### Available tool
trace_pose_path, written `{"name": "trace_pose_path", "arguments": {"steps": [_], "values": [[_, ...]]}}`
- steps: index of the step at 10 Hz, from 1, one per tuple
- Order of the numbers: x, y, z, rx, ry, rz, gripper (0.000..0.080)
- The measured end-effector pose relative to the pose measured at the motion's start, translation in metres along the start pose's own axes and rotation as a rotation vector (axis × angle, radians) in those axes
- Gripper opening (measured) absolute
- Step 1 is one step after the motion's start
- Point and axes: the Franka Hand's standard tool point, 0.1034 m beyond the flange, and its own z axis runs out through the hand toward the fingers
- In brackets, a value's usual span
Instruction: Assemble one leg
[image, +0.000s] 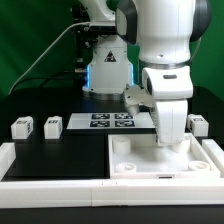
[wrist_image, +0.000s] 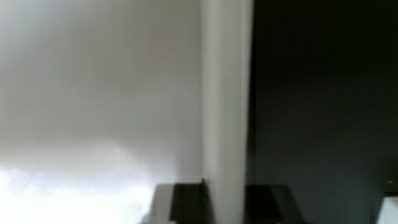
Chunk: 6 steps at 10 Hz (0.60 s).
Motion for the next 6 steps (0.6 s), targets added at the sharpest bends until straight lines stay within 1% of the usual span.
{"name": "trace_pose_path", "arguments": {"steps": [1, 2, 4, 6], "values": [[0.0014, 0.0052, -0.0011, 0.002, 0.000, -0.001, 0.0073], [0.0030, 0.0102, -0.0019, -0.004, 0.003, 0.001, 0.0073], [0.0044, 0.0110, -0.0012, 0.009, 0.001, 0.005, 0.0073], [0.0053, 0.0109, 0.0001, 0.008, 0.002, 0.020, 0.0073]]}}
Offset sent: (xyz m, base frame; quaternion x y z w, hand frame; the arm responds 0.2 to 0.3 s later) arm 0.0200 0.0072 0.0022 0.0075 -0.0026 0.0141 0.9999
